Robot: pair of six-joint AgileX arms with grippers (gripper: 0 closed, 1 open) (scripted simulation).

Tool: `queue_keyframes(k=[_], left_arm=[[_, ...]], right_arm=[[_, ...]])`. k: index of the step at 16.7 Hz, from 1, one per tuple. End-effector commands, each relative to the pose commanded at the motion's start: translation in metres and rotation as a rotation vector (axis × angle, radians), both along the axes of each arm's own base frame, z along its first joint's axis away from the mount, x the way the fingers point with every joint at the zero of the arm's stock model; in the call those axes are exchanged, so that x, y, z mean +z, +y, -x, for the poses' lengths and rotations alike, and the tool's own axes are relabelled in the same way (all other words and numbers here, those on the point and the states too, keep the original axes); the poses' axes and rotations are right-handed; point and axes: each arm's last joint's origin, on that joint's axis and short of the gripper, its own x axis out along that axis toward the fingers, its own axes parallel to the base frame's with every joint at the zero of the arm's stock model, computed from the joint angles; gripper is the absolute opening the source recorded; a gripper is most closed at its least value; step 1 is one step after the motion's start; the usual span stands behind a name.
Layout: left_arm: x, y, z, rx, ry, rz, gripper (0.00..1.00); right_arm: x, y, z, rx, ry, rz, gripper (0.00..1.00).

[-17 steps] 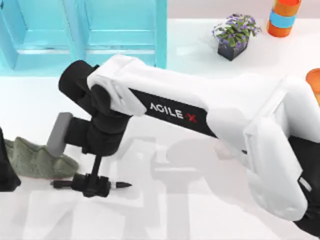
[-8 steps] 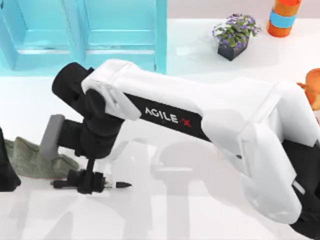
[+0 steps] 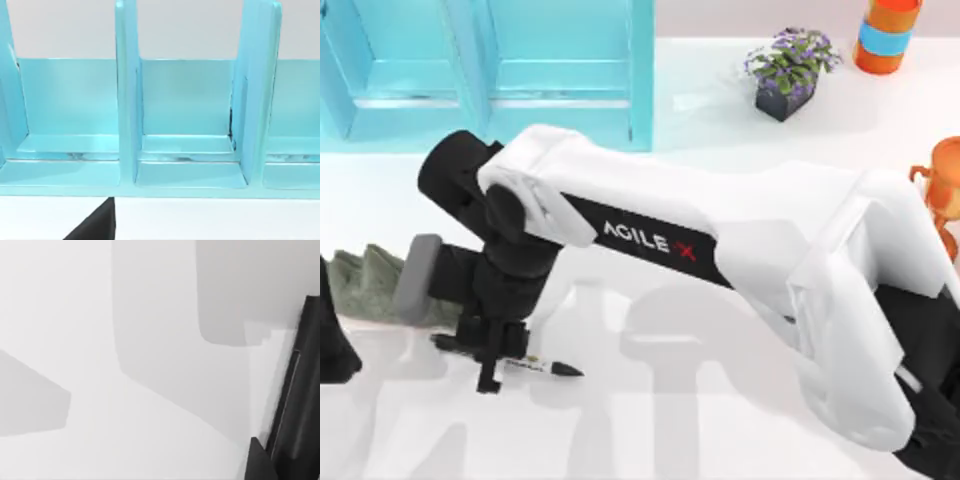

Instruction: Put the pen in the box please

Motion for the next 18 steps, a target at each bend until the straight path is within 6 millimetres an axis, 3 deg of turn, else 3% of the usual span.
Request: queue_keyframes(k=[7, 8, 13, 18], left_arm=[[0.0, 0.0, 0.0, 0.0, 0.0, 0.0, 1.0], [0.0, 0.0, 0.0, 0.0, 0.0, 0.0, 1.0], [0.0, 0.0, 0.0, 0.0, 0.0, 0.0, 1.0], [0.0, 0.0, 0.0, 0.0, 0.0, 0.0, 1.0]], right_arm=[[0.0, 0.0, 0.0, 0.0, 0.0, 0.0, 0.0], [0.029, -0.002, -0.01, -0.006, -0.065, -0.05, 0.0], [0.037, -0.008, -0.024, -0.038, -0.051, -0.034, 0.0], [0.078, -0.004, -0.024, -0.034, -0.046, -0.052, 0.0]])
